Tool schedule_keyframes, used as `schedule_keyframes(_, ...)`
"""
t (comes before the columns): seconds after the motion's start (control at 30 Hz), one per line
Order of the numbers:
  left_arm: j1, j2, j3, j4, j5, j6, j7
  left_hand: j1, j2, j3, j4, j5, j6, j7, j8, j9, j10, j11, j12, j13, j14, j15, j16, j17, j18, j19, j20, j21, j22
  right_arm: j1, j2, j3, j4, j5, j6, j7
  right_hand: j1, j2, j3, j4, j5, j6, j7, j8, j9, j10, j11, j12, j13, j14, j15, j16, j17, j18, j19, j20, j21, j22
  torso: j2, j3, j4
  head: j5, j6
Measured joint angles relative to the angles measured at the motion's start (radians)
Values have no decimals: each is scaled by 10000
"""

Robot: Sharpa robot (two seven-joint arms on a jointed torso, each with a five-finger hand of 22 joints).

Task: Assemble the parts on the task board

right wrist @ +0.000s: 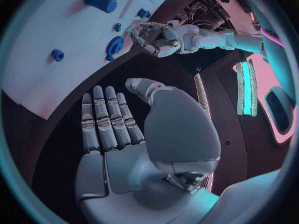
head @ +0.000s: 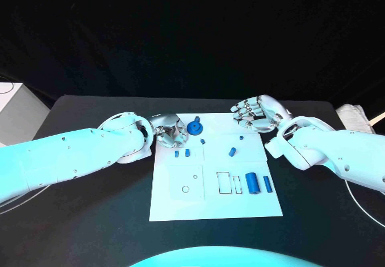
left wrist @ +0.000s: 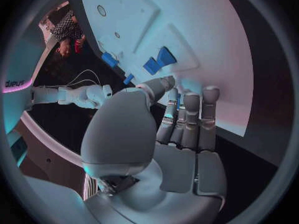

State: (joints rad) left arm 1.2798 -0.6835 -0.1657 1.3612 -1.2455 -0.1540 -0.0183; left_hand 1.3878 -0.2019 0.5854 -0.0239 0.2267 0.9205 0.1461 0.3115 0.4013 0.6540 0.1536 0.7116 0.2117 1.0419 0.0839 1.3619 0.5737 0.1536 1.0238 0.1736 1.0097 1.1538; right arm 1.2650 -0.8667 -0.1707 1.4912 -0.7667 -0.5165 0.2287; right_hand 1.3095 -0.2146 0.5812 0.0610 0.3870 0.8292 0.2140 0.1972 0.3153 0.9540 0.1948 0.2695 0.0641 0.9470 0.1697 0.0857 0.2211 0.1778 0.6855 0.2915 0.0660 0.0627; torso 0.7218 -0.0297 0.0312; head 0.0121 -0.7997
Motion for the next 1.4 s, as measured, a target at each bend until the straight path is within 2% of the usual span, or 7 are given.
schedule_keyframes(0.47, -13, -1, 7, -15, 69, -97, 42, 0, 0, 11, -10, 0, -108, 109, -114, -15, -36, 36, 199, 17, -40, -32, 0, -17, 0, -37, 36, 0, 33, -2, 2, 0, 3, 9, 0, 0, 0, 0, 0, 0, 0, 0, 0, 0, 0, 0, 0, 0, 0, 0, 0, 0, 1, 0, 0, 0, 0, 1, 1, 0, -3, -12, 6)
schedule_keyframes(0.8, -16, 6, 139, 47, 194, -428, 288, 0, 0, 39, -38, 0, -198, 90, -220, -26, 233, -118, 580, 56, 18, -90, 99, 6, 0, -37, 36, 78, 64, -3, 1, 3, 10, 11, -1, -1, 0, 0, 43, -43, 0, 0, 0, 0, 0, 0, 0, 0, 0, 0, 0, 0, 1, 1, 236, -19, 0, 19, 0, 0, -8, -57, 23)
schedule_keyframes(1.2, -16, 4, 189, 52, 328, -658, 512, 0, 0, 38, -38, 0, -197, 90, -220, -16, 308, -124, 621, 55, 18, -90, 98, -35, 0, -36, 36, 78, 63, -4, -1, 0, 10, 7, 1, -4, 0, 0, 71, -71, 0, 31, -31, 0, 0, 57, -17, 0, 0, 73, -1, 39, 2, 1, 431, -27, 0, 42, 0, 5, -4, -89, 67)
schedule_keyframes(1.3, -16, 41, 201, 57, 407, -731, 598, 0, 0, 82, 5, 0, -194, 94, -220, 9, 434, -178, 621, 39, -140, -162, 83, -352, 0, -166, -94, -17, -29, -4, 4, 0, 6, 6, 2, -4, 0, 0, 111, -111, 0, 31, -31, 0, 0, 73, -1, 0, 0, 73, -1, 39, 2, 0, 615, -35, 55, 67, 0, 0, -2, -100, 85)
schedule_keyframes(1.4, -17, 121, 217, 59, 502, -835, 721, 64, 64, 112, -26, 0, -143, 145, -220, 15, 488, -232, 662, -1, -255, -209, 0, -531, 1, -323, -112, -153, -131, -4, 10, 0, 0, 5, 3, -4, 0, 0, 124, -125, 0, 69, 4, 0, 0, 109, -38, 0, 0, 142, -39, 80, 2, 0, 675, -26, 55, 79, -1, 0, 1, -113, 103)
